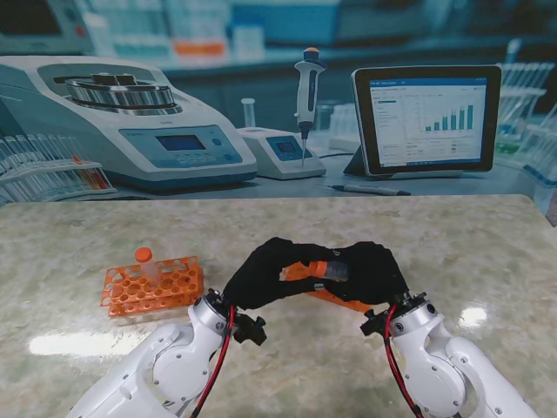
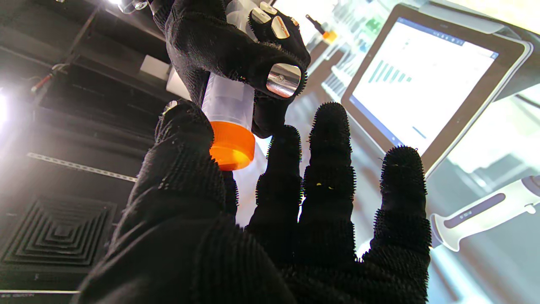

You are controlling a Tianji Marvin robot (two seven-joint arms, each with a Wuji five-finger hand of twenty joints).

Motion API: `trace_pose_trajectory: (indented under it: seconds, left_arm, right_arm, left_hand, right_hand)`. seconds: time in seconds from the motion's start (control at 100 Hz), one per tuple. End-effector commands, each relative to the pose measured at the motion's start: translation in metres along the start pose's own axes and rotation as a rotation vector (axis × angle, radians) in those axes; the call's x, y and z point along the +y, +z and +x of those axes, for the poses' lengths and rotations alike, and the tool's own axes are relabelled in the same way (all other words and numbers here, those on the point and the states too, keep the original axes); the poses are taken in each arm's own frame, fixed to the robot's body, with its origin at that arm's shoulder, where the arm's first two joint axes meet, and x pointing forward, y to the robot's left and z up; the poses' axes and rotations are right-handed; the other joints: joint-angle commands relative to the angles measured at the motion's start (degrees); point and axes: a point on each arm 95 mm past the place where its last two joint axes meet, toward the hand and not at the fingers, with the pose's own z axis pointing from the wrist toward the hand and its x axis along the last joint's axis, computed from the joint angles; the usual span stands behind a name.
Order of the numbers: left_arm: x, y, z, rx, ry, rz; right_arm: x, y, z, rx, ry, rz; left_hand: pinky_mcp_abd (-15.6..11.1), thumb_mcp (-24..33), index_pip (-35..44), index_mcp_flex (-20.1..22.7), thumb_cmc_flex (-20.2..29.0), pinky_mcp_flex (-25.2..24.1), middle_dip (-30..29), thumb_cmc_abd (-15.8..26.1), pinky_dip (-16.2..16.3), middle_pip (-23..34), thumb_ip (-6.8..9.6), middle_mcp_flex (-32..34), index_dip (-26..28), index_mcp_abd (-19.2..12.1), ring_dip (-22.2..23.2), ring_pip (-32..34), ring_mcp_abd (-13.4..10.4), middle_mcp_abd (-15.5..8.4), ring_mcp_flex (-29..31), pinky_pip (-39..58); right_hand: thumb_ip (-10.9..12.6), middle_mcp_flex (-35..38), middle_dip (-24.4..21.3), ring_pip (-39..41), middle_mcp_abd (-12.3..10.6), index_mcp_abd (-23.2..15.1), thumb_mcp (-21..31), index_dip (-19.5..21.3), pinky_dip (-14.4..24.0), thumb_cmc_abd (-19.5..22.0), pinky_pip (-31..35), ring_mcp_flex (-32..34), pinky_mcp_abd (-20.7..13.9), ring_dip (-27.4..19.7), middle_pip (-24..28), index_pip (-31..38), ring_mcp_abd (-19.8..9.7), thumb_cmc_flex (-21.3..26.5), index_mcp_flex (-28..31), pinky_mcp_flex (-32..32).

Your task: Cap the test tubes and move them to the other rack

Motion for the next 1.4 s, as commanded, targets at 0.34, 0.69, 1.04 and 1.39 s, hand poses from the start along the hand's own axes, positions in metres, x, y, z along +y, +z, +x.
trace_pose_trajectory:
  seconds: [0.34,0.69,1.04,1.39]
  left_arm:
    - [0.0080,-0.0049,-0.0026,-0.030,-0.038,-0.018]
    - [0.0099,-0.0015,-0.0050,-0.029,-0.023,-0.013]
    - [0.0106,-0.0017,-0.0047,-0.029,-0.036,-0.025]
    - [0.0097,-0.0040,-0.0032,-0.015,-0.046,-0.059]
  right_arm:
    - [0.0063,0.0051,0.0062,0.011,0.008,-0.027]
    - [0.0072,0.0046,0.0065,0.018,0.008,-0.032]
    - [0.0062,0.0044,0.0077,0.024,0.012,-0.035]
    - [0.0057,0.0046,0.0081,0.016,0.014,-0.042]
  left_hand:
    - [0.0,1.8,1.7,5.0,2.1,-2.1,-1.7,10.4,-0.9,1.0,1.38,-2.4,0.1,5.9,-1.8,-2.0,0.1,-2.1,-1.8,-2.8]
    - [-0.8,1.1,1.5,6.7,8.1,-0.2,-2.5,9.8,-0.6,1.6,1.69,-0.5,0.0,5.9,-2.4,-1.4,-2.4,-2.4,1.1,-1.7]
    - [-0.7,0.6,1.4,5.9,5.9,-1.9,-3.1,10.0,-1.1,1.7,1.71,-2.0,0.4,4.7,-3.4,-2.5,-1.5,-3.6,-1.0,-2.4]
    - [0.1,0.8,0.1,1.2,-3.8,-5.0,-3.5,10.2,-1.7,-0.9,2.02,-8.5,0.6,3.5,-5.4,-6.5,0.2,-0.4,-8.8,-5.6]
  right_hand:
    - [0.3,3.0,1.1,11.9,0.8,-4.6,0.9,3.1,3.2,2.2,17.2,1.3,-5.1,4.4,1.0,6.4,-8.7,1.9,1.8,3.6]
    - [0.2,3.0,1.1,11.9,0.8,-4.7,0.8,3.1,3.3,2.2,17.2,1.3,-5.1,4.4,1.0,6.4,-8.7,1.9,1.8,3.6]
    - [0.2,3.0,1.1,11.9,0.8,-4.7,0.7,3.1,3.3,2.2,17.2,1.3,-5.1,4.4,1.0,6.4,-8.7,1.9,1.8,3.6]
    - [0.2,3.0,1.1,11.9,0.8,-4.7,0.7,3.1,3.3,2.2,17.2,1.3,-5.1,4.4,1.0,6.4,-8.7,1.9,1.8,3.6]
